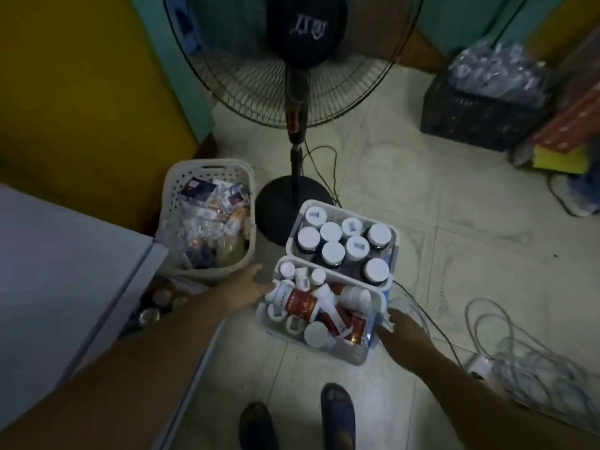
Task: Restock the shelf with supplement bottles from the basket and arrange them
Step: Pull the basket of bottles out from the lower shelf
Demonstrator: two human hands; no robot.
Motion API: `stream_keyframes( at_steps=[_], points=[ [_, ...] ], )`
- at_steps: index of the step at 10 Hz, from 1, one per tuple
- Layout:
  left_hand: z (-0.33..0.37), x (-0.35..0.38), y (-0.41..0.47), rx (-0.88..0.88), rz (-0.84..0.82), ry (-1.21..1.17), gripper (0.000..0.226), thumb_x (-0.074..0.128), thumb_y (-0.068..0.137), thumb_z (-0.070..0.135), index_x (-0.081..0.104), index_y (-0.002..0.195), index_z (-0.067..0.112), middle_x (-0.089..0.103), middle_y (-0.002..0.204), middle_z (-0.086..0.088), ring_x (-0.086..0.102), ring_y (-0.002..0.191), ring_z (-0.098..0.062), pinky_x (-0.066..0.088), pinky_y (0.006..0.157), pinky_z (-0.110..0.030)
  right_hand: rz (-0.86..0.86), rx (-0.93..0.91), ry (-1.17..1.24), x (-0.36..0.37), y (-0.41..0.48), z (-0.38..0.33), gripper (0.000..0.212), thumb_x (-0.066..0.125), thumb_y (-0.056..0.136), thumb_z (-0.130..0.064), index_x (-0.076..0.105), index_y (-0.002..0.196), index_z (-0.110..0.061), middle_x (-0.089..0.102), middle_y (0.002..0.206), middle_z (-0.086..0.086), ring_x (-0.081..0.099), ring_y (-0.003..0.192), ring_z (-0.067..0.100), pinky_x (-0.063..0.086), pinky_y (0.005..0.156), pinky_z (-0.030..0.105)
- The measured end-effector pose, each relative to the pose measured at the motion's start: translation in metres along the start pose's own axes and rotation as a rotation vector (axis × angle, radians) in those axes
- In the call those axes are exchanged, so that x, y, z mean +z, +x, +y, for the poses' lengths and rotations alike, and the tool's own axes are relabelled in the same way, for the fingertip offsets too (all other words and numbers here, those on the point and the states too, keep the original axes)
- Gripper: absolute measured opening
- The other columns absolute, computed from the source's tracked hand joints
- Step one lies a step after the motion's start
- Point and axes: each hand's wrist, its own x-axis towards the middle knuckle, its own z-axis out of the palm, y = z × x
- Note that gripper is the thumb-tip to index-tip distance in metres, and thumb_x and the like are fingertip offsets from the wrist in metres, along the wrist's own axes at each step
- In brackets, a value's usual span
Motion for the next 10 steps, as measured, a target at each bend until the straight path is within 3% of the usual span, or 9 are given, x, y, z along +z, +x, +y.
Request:
stream_keyframes(
  at_steps=[1, 2, 3, 4, 6, 7, 8, 9, 10],
  points=[
    [-0.011, 0.015, 0.024, -0.04, 0.015, -0.153, 0.051, 0.062, 0.087, 0.019, 0.045, 0.133, 0.004, 0.06, 0.123, -0.009, 0.053, 0.119, -0.029, 0.049, 0.093, -0.023, -0.037, 0.029, 0.203, 0.025, 0.024, 0.015, 0.01, 0.052, 0.09, -0.026, 0.049, 0.081, -0.029, 0.062, 0.082, 0.001, 0.052, 0.063, -0.003, 0.039, 0.045, 0.008],
    [-0.017, 0.031, 0.035, -0.061, 0.004, -0.241, 0.035, 0.062, 0.087, 0.014, 0.055, 0.12, 0.007, 0.06, 0.126, -0.016, 0.063, 0.099, -0.02, 0.054, 0.083, -0.027, -0.067, 0.059, 0.236, 0.037, 0.035, 0.02, 0.009, 0.05, 0.091, -0.028, 0.042, 0.093, -0.023, 0.056, 0.078, -0.008, 0.057, 0.068, 0.005, 0.041, 0.051, 0.016],
    [-0.014, 0.038, 0.036, -0.054, 0.013, -0.286, 0.038, 0.064, 0.085, 0.014, 0.055, 0.121, 0.009, 0.063, 0.121, -0.012, 0.061, 0.105, -0.023, 0.05, 0.093, -0.037, -0.091, 0.103, 0.281, 0.036, 0.039, 0.019, 0.012, 0.05, 0.091, -0.024, 0.055, 0.084, -0.015, 0.064, 0.076, 0.005, 0.063, 0.07, 0.017, 0.052, 0.061, 0.028],
    [-0.015, 0.037, 0.026, -0.054, 0.017, -0.27, 0.038, 0.066, 0.084, 0.015, 0.058, 0.121, 0.01, 0.067, 0.11, -0.008, 0.064, 0.096, -0.019, 0.055, 0.077, -0.03, -0.135, 0.095, 0.21, 0.029, 0.037, 0.017, 0.012, 0.051, 0.09, -0.016, 0.056, 0.079, -0.015, 0.066, 0.077, 0.008, 0.063, 0.071, 0.02, 0.051, 0.063, 0.028],
    [-0.031, 0.037, -0.057, -0.113, 0.066, -0.364, 0.048, 0.075, 0.075, 0.022, 0.06, 0.121, 0.014, 0.067, 0.116, -0.013, 0.063, 0.106, -0.032, 0.049, 0.095, -0.054, -0.206, 0.06, 0.026, 0.007, 0.013, 0.007, 0.013, 0.048, 0.089, -0.012, 0.05, 0.076, -0.015, 0.061, 0.08, 0.006, 0.059, 0.073, 0.02, 0.045, 0.065, 0.029],
    [-0.04, 0.036, -0.123, -0.058, 0.167, -0.44, 0.03, 0.073, 0.079, 0.025, 0.065, 0.108, 0.029, 0.07, 0.103, 0.002, 0.068, 0.098, -0.011, 0.056, 0.084, -0.03, -0.237, -0.092, -0.16, -0.021, -0.007, -0.034, 0.021, 0.041, 0.094, -0.016, 0.046, 0.074, -0.016, 0.057, 0.071, 0.002, 0.056, 0.066, 0.017, 0.045, 0.069, 0.03],
    [-0.044, 0.034, -0.189, -0.072, 0.275, -0.575, 0.018, 0.069, 0.083, 0.023, 0.068, 0.099, 0.031, 0.072, 0.089, 0.014, 0.069, 0.077, 0.0, 0.055, 0.065, -0.017, -0.249, -0.248, -0.308, -0.042, -0.035, -0.082, 0.02, 0.043, 0.093, -0.016, 0.048, 0.074, -0.016, 0.058, 0.072, 0.001, 0.059, 0.071, 0.018, 0.046, 0.067, 0.027],
    [-0.049, 0.026, -0.265, -0.093, 0.396, -0.705, 0.01, 0.069, 0.083, 0.025, 0.067, 0.091, 0.03, 0.071, 0.086, 0.005, 0.069, 0.065, -0.003, 0.051, 0.053, -0.016, -0.288, -0.477, -0.501, -0.052, -0.073, -0.144, 0.019, 0.044, 0.092, -0.017, 0.061, 0.091, -0.009, 0.067, 0.089, 0.011, 0.063, 0.085, 0.025, 0.045, 0.067, 0.024],
    [-0.062, 0.018, -0.338, -0.113, 0.522, -0.811, 0.014, 0.071, 0.078, 0.04, 0.068, 0.09, 0.036, 0.072, 0.09, 0.006, 0.068, 0.072, -0.006, 0.053, 0.055, -0.017, -0.316, -0.636, -0.571, -0.045, -0.121, -0.207, 0.025, 0.043, 0.093, -0.017, 0.063, 0.1, -0.004, 0.068, 0.098, 0.017, 0.063, 0.092, 0.03, 0.043, 0.071, 0.024]
  ],
)
